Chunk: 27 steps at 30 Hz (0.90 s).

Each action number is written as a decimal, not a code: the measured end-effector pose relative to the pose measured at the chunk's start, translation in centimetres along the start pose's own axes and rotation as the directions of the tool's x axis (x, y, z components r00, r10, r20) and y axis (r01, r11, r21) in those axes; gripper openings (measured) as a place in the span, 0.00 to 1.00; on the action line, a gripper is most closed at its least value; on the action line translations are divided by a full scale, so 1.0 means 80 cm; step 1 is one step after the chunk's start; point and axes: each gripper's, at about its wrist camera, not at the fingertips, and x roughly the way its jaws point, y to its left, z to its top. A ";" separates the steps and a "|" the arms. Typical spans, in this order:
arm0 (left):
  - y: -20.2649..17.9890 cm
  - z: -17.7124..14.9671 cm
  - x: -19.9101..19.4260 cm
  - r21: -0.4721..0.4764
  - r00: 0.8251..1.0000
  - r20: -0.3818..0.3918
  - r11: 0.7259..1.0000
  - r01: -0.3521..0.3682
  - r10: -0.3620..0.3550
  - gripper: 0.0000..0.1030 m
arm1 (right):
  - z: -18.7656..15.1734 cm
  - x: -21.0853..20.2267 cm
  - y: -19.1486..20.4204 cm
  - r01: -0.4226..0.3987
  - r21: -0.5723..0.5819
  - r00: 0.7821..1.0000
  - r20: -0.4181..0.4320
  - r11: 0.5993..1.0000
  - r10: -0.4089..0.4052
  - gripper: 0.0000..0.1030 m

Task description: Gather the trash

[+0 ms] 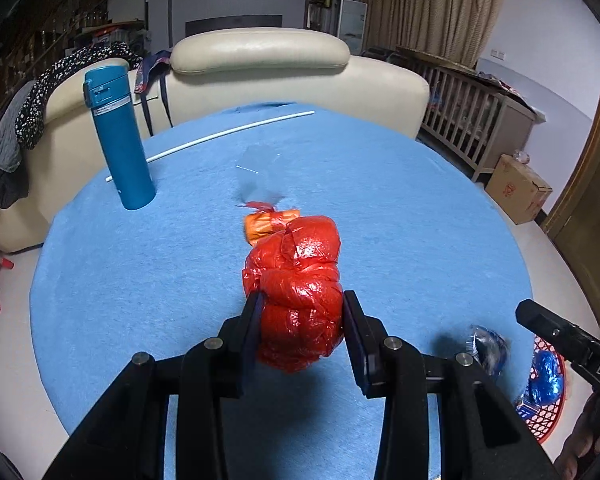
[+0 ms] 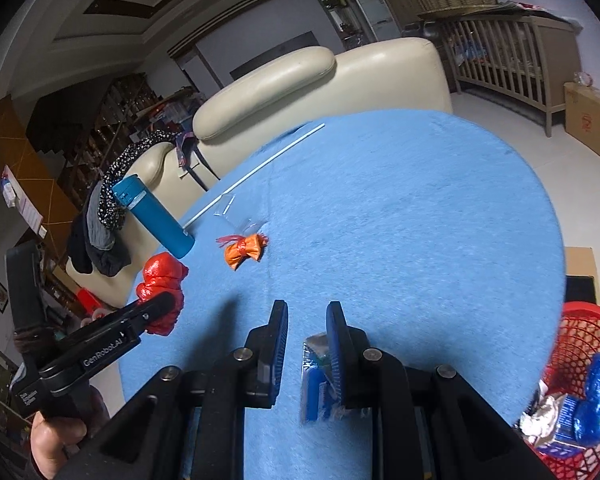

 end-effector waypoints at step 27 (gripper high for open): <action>0.012 -0.043 0.039 -0.033 0.995 -0.093 0.999 0.038 -0.041 0.40 | -0.053 0.069 -0.024 0.132 -0.144 0.978 -0.145 0.981 -0.153 0.71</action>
